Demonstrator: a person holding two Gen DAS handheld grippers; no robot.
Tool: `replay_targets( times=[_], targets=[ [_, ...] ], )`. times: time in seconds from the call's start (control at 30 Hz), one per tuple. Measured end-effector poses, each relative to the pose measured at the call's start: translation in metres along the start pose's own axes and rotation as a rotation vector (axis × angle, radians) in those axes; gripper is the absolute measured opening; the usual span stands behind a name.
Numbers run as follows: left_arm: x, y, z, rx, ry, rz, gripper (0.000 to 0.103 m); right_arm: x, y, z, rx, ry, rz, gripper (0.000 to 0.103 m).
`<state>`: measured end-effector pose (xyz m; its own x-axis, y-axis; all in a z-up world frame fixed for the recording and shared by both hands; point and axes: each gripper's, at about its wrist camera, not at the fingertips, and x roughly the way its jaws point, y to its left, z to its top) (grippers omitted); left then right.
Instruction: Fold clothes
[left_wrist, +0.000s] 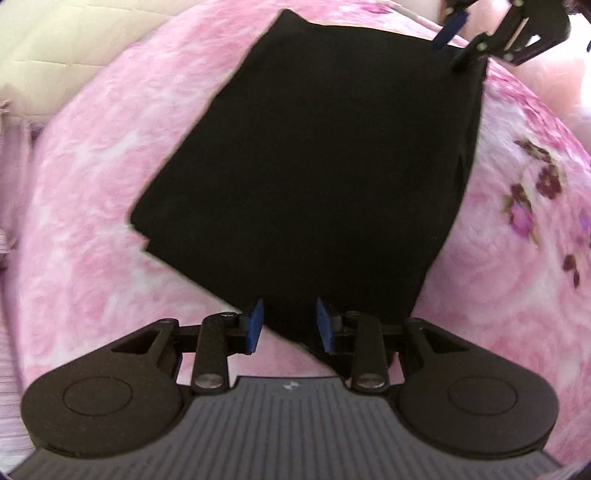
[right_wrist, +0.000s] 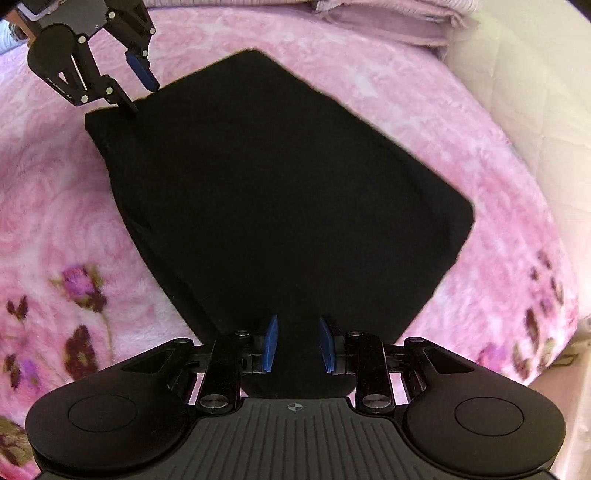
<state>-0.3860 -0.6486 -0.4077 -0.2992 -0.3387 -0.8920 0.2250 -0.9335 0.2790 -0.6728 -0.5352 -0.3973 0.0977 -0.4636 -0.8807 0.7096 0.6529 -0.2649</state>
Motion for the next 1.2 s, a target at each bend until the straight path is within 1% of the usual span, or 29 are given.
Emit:
replay_targets(
  times=[0.07,0.13,0.17,0.23,0.27,0.3,0.33,0.37,0.43,0.53,0.63,0.7,0.73,0.77,0.83,0.87,0.9,0.93,0.97,1.0,1.03,1.07,1.1,1.13,1.2],
  targets=[
    [-0.020,-0.008,-0.004,0.052,-0.039,0.020,0.028,-0.013,0.005,-0.001,-0.009,-0.009,-0.010,0.029],
    [-0.038,-0.022,-0.008,0.113,-0.084,0.010,0.033,-0.021,0.011,-0.003,-0.013,-0.007,-0.011,0.029],
    [-0.044,-0.031,-0.010,0.152,-0.100,0.002,0.034,-0.023,0.014,-0.005,-0.018,-0.003,-0.009,0.029],
    [-0.044,-0.050,-0.011,0.241,-0.104,0.005,0.036,-0.023,0.024,-0.010,-0.033,0.006,-0.011,0.029],
    [-0.039,-0.058,-0.011,0.281,-0.091,0.018,0.035,-0.021,0.027,-0.013,-0.040,0.012,-0.013,0.029],
    [-0.031,-0.065,-0.011,0.315,-0.070,0.039,0.029,-0.019,0.030,-0.017,-0.046,0.020,-0.014,0.029],
    [-0.024,-0.069,-0.011,0.342,-0.054,0.051,0.020,-0.017,0.032,-0.019,-0.056,0.024,-0.021,0.029],
    [-0.018,-0.072,-0.012,0.368,-0.044,0.057,0.016,-0.015,0.034,-0.021,-0.070,0.027,-0.031,0.029],
    [-0.015,-0.075,-0.013,0.413,-0.050,0.094,0.009,-0.012,0.037,-0.025,-0.097,0.032,-0.051,0.029],
    [-0.016,-0.078,-0.021,0.464,-0.070,0.157,0.009,-0.006,0.041,-0.031,-0.138,0.041,-0.081,0.029],
    [-0.005,-0.091,-0.024,0.488,-0.051,0.158,0.008,-0.002,0.047,-0.036,-0.183,0.048,-0.117,0.030],
    [0.002,-0.100,-0.026,0.509,-0.039,0.170,0.007,-0.003,0.056,-0.037,-0.230,0.046,-0.148,0.033],
    [0.002,-0.100,-0.026,0.500,-0.038,0.175,0.007,-0.005,0.061,-0.038,-0.258,0.036,-0.157,0.040],
    [0.000,-0.099,-0.026,0.486,-0.039,0.177,0.007,-0.007,0.067,-0.040,-0.285,0.023,-0.163,0.051],
    [-0.005,-0.097,-0.025,0.459,-0.040,0.181,0.010,-0.008,0.076,-0.046,-0.352,0.008,-0.181,0.059],
    [-0.008,-0.097,-0.025,0.447,-0.040,0.183,0.010,-0.005,0.080,-0.050,-0.392,0.007,-0.193,0.059],
    [-0.011,-0.097,-0.024,0.435,-0.041,0.185,0.015,0.001,0.082,-0.053,-0.434,0.012,-0.206,0.060],
    [-0.014,-0.098,-0.024,0.427,-0.043,0.191,0.023,0.007,0.084,-0.057,-0.476,0.020,-0.219,0.060],
    [-0.016,-0.099,-0.024,0.420,-0.046,0.200,0.027,0.014,0.085,-0.060,-0.517,0.028,-0.232,0.059],
    [-0.018,-0.102,-0.024,0.412,-0.052,0.211,0.034,0.021,0.086,-0.063,-0.556,0.029,-0.245,0.059],
    [-0.020,-0.106,-0.023,0.404,-0.061,0.223,0.043,0.026,0.084,-0.064,-0.580,0.019,-0.256,0.059],
    [-0.022,-0.110,-0.022,0.395,-0.070,0.235,0.048,0.030,0.082,-0.065,-0.598,0.005,-0.266,0.058],
    [-0.022,-0.114,-0.020,0.395,-0.075,0.242,0.057,0.033,0.079,-0.064,-0.605,0.001,-0.277,0.052],
    [-0.022,-0.120,-0.019,0.400,-0.077,0.248,0.061,0.036,0.075,-0.061,-0.600,0.009,-0.268,0.033],
    [-0.012,-0.130,-0.013,0.430,-0.064,0.274,0.061,0.037,0.066,-0.054,-0.581,0.028,-0.230,0.027]
  ],
)
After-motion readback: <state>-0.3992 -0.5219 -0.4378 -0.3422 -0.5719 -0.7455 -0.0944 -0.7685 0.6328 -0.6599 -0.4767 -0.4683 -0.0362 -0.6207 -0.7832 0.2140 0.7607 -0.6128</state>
